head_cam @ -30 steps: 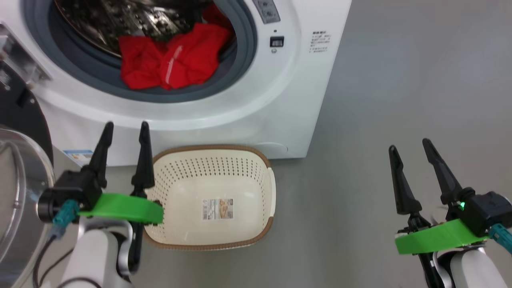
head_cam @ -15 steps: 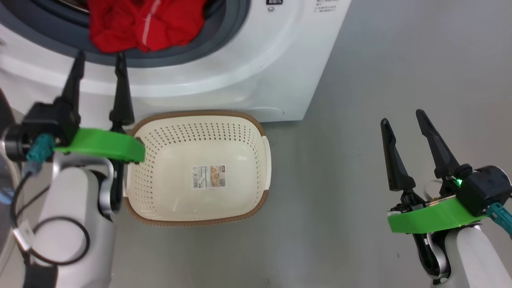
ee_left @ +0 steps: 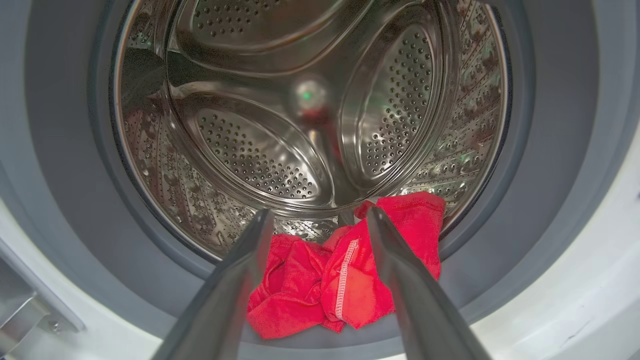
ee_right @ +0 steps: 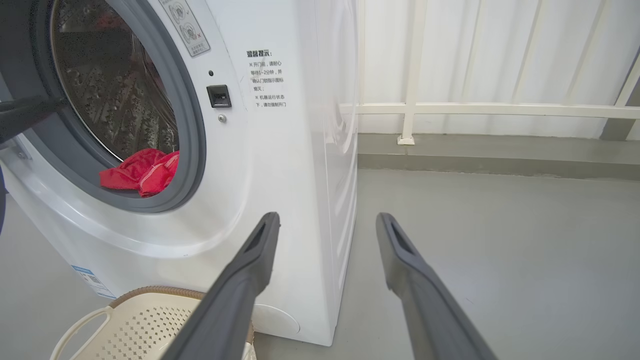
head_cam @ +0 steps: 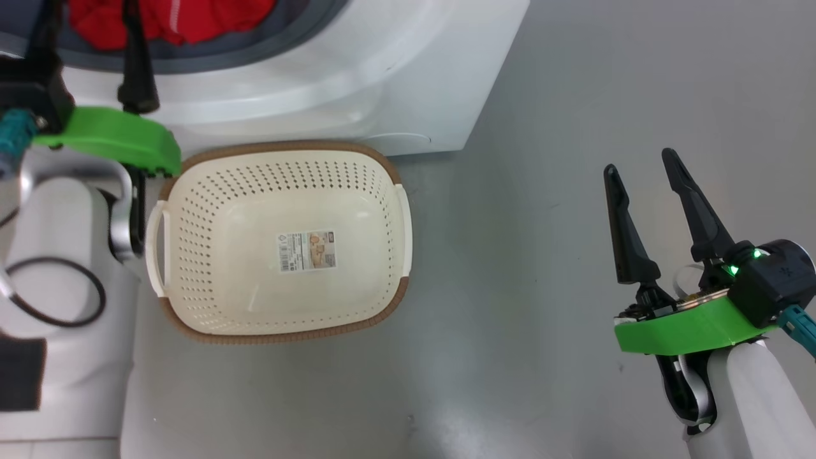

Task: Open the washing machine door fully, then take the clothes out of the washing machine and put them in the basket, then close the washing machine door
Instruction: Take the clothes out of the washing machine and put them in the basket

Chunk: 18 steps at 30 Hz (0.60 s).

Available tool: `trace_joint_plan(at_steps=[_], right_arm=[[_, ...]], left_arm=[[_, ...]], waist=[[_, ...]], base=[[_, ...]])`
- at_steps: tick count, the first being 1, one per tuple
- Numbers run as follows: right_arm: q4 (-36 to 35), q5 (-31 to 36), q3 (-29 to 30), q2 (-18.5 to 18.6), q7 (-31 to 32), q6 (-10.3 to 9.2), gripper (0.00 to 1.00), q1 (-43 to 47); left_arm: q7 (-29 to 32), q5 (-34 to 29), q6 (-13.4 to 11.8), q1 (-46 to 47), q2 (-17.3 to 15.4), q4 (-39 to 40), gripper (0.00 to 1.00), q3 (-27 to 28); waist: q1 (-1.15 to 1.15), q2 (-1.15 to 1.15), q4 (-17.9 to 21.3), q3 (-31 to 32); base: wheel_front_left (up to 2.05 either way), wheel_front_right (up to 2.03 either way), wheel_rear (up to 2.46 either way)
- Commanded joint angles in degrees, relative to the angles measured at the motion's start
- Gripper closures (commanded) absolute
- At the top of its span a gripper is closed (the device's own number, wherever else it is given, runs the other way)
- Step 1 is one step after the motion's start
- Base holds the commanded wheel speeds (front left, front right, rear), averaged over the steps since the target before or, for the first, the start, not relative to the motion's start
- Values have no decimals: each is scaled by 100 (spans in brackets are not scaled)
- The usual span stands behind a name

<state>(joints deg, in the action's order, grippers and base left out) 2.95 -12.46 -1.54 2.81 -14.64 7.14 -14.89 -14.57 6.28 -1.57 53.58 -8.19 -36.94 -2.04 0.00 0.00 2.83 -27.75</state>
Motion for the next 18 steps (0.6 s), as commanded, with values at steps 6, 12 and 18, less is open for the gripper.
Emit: trace_joint_plan(at_steps=[6, 12, 18], right_arm=[[-133, 23, -253, 7, -36, 35, 0, -180], [-97, -12, -348, 7, -36, 35, 0, -221], [-110, -38, -409, 7, -36, 35, 0, -276]], left_arm=[[-36, -259, -172, 580, -444, -503, 0, 7], [72, -358, -351, 1090, -589, -1193, 0, -42], [281, -416, -407, 1545, -745, -1812, 0, -113]], waist=[[0, 0, 155, -259], [0, 0, 287, -381], [0, 0, 413, -509]], base=[[0, 0, 0], [0, 0, 0], [0, 0, 0]])
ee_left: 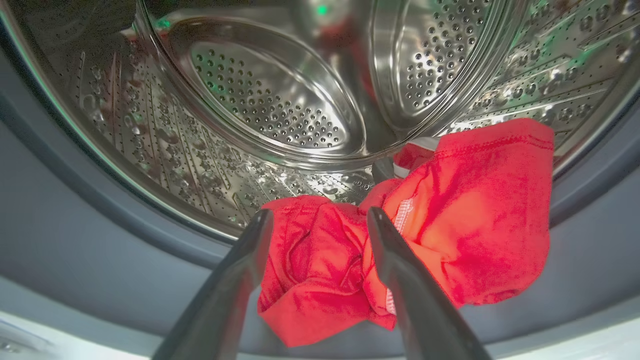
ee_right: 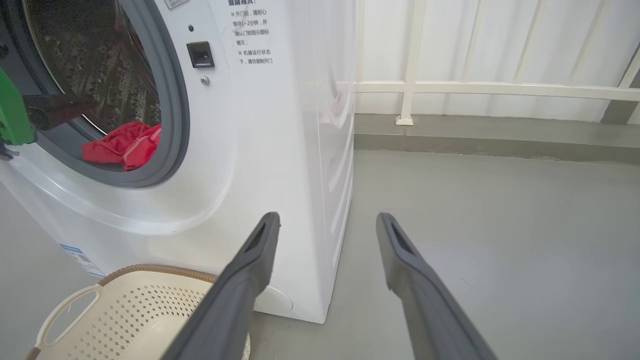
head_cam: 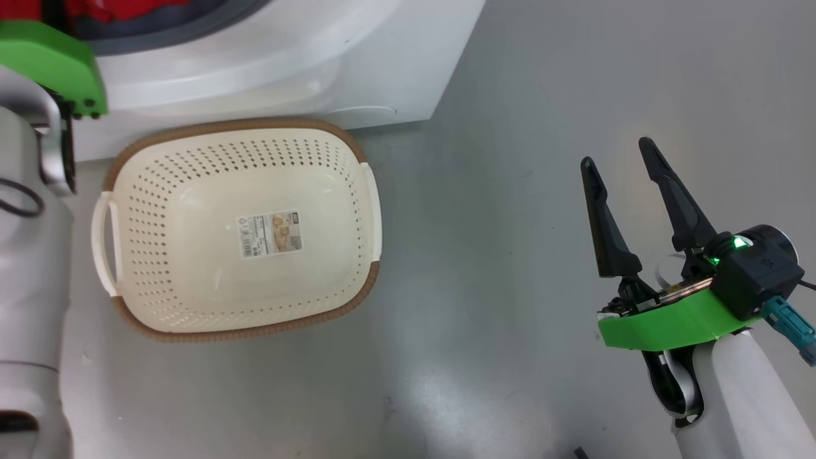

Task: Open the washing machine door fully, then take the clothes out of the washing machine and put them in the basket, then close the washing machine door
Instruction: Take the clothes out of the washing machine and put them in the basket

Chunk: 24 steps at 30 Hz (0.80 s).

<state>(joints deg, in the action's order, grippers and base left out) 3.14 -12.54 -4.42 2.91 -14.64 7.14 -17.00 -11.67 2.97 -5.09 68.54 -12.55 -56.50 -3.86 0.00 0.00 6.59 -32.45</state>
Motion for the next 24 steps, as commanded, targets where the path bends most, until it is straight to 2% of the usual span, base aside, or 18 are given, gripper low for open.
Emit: trace_joint_plan(at_steps=[1, 12, 24], right_arm=[[-130, -34, -129, -3, -36, 35, 0, -77], [-82, -170, -298, -3, -36, 35, 0, -140], [-29, -356, -435, -3, -36, 35, 0, -218]], left_arm=[[29, -82, -48, 124, -334, 45, 0, 63], [585, -173, -97, 702, -637, -915, 0, -118], [1194, -407, -230, 1063, -993, -1447, 0, -441]], waist=[[0, 0, 57, -63], [0, 0, 302, -256], [0, 0, 577, -397]], base=[[0, 0, 0], [0, 0, 0], [0, 0, 0]])
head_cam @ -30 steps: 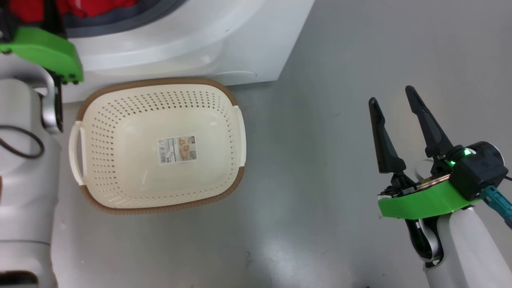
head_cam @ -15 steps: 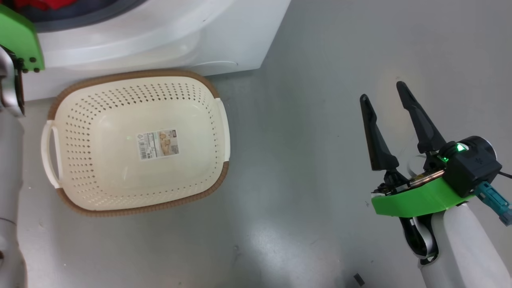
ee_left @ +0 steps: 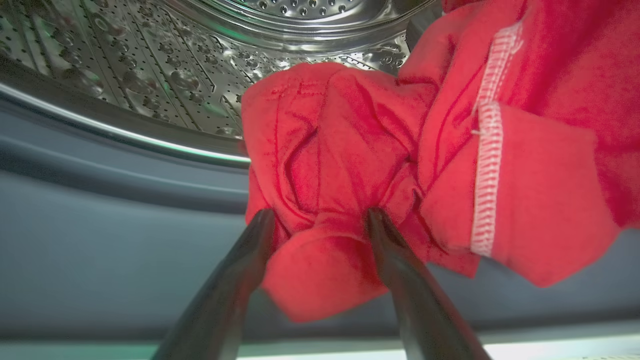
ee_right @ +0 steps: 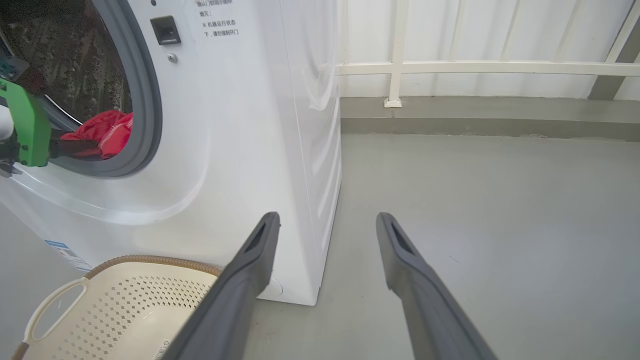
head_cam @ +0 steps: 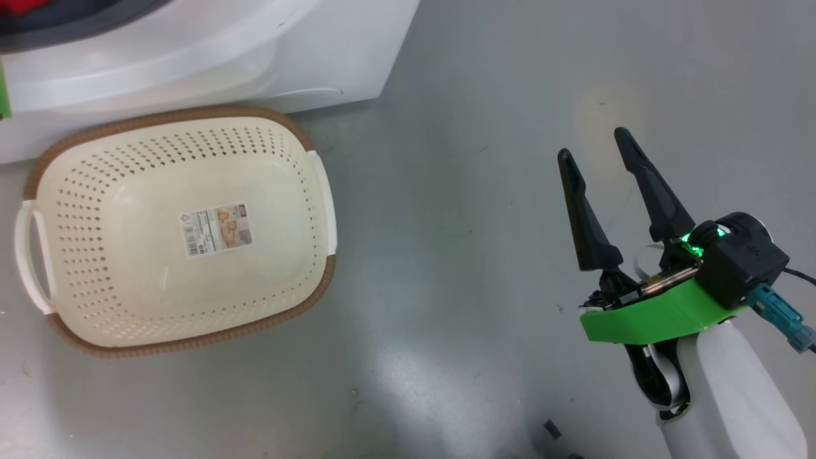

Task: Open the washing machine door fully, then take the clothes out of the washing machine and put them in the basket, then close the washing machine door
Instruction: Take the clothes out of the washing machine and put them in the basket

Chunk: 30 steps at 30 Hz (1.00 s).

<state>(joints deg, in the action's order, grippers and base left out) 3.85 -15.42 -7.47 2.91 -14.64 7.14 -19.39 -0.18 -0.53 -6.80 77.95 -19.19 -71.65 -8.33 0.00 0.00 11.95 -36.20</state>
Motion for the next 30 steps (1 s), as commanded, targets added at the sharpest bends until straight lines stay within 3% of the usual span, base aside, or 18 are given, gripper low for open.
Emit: trace_joint_plan(at_steps=[1, 5, 7, 8, 10, 18, 30], right_arm=[[-98, -76, -142, -3, -36, 35, 0, 23], [-80, -110, -173, -3, -36, 35, 0, 24], [-75, -123, -180, -3, -36, 35, 0, 24], [-75, -123, -180, -3, -36, 35, 0, 24], [-72, -133, -187, -3, -36, 35, 0, 24], [-73, -97, -140, -3, -36, 35, 0, 18], [-37, -21, -57, -3, -36, 35, 0, 5]], left_arm=[[95, -65, -64, 133, -349, 43, 0, -13], [230, -82, -56, 158, -414, -24, 0, -84], [257, -59, -62, 166, -430, -44, 44, -89], [257, -59, -62, 166, -430, -44, 44, -89], [273, -29, -60, 173, -437, -59, 98, -91], [39, 196, -20, 183, -381, -40, 100, -8], [-1249, 814, 247, -158, -136, 324, 100, 341]], waist=[[0, 0, 57, -25], [0, 0, 104, -30], [0, 0, 112, -33], [0, 0, 112, -33], [0, 0, 110, -38], [0, 0, 15, -62], [0, 0, -265, 54]], base=[[0, 0, 0], [0, 0, 0], [0, 0, 0], [0, 0, 0], [0, 0, 0], [0, 0, 0], [0, 0, 0]])
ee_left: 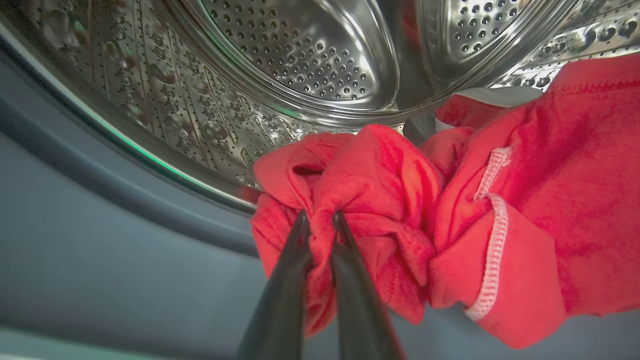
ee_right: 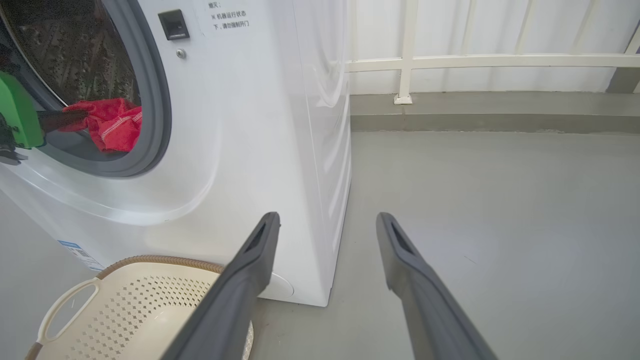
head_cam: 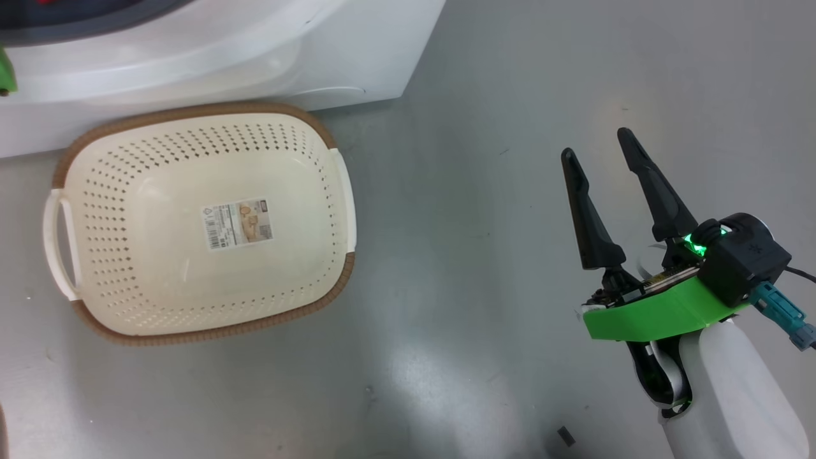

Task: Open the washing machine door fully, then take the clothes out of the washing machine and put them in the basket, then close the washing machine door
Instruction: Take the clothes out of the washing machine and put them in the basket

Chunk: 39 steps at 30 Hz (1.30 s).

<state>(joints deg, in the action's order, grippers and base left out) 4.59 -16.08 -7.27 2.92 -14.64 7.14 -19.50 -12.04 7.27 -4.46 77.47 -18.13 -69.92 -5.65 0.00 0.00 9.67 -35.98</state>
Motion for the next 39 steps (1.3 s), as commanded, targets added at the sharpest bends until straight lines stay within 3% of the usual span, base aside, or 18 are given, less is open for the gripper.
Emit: trace_joint_plan(at_steps=[1, 8, 19, 39], right_arm=[[-107, 50, -72, -4, -36, 35, 0, 17], [-81, 76, -13, -4, -36, 35, 0, 46], [-50, 141, 105, -4, -36, 35, 0, 223], [14, 221, 320, -4, -36, 35, 0, 674]], left_arm=[[-119, 52, 45, -153, -230, 197, 100, 72], [-289, 319, 248, -625, -58, 851, 100, 226], [-295, 526, 295, -2017, 168, 2666, 100, 512], [-284, 718, 337, -4007, 525, 4444, 100, 683]], waist=[[0, 0, -56, 46], [0, 0, -177, 221], [0, 0, -371, 685], [0, 0, -557, 1696]], base=[[0, 0, 0], [0, 0, 0], [0, 0, 0], [0, 0, 0]])
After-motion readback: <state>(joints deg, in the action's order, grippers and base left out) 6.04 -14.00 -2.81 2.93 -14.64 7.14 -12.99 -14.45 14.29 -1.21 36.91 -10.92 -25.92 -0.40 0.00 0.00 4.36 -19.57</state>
